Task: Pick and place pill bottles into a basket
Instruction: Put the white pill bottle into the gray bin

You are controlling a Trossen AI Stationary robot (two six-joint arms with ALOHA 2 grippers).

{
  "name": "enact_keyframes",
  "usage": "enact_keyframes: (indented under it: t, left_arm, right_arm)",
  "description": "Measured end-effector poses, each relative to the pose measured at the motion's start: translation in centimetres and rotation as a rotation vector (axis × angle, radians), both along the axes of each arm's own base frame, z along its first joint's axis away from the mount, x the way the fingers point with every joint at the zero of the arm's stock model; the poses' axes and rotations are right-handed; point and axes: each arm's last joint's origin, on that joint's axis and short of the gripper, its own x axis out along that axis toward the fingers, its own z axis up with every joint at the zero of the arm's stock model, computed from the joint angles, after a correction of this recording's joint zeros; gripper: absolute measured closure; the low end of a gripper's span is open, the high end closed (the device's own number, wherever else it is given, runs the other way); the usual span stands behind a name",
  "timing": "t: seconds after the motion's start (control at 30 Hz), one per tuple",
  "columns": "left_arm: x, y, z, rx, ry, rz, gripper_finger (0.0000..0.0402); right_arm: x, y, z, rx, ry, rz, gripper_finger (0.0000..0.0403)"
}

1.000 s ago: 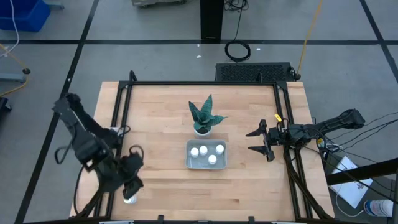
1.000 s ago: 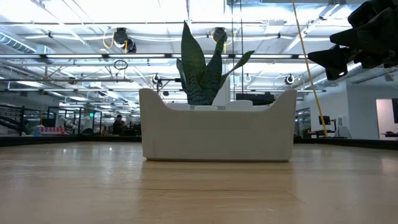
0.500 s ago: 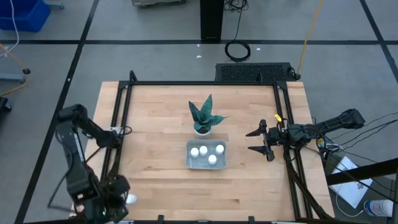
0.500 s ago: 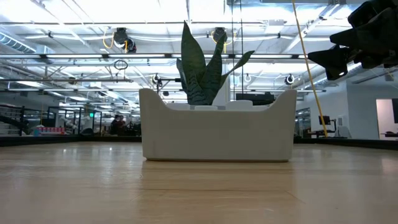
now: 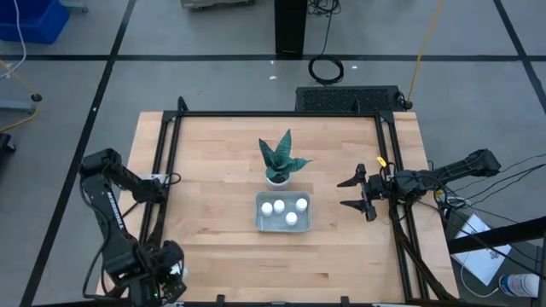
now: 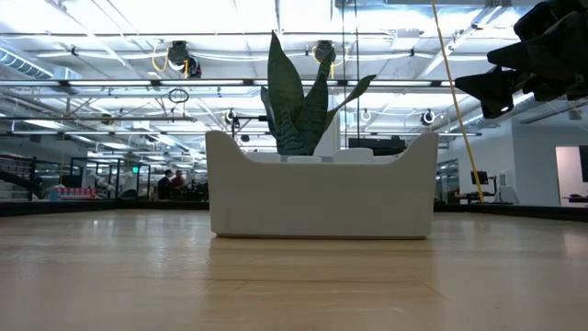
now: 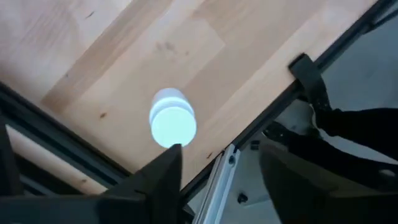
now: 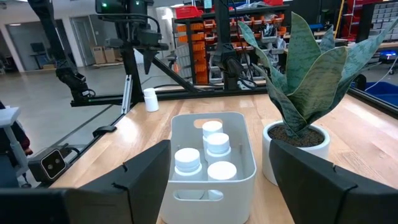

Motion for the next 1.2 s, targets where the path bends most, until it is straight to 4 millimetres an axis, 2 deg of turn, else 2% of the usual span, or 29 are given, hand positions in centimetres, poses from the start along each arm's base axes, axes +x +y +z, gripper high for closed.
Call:
enact_keyframes:
  t: [0.13, 0.37, 0.8, 1.2]
  left_arm:
    - [-0.2, 0.3, -0.4, 0.018, 0.056, 0.076, 0.0147]
    - [-0.7, 0.3, -2.6, -0.014, 0.118, 0.169, 0.012]
    - [-0.7, 0.5, -4.3, -0.015, 0.092, 0.181, 0.0116]
    - [-1.1, 1.1, -5.7, 0.002, 0.141, 0.167, 0.0116]
  right_arm:
    - [0.0, 0.0, 0.0, 0.0, 0.0, 0.0, 0.0137]
    - [0.0, 0.0, 0.0, 0.0, 0.0, -0.001, 0.0136]
    - [0.0, 0.0, 0.0, 0.0, 0.0, 0.0, 0.0136]
    - [0.0, 0.0, 0.0, 0.0, 0.0, 0.0, 0.0137]
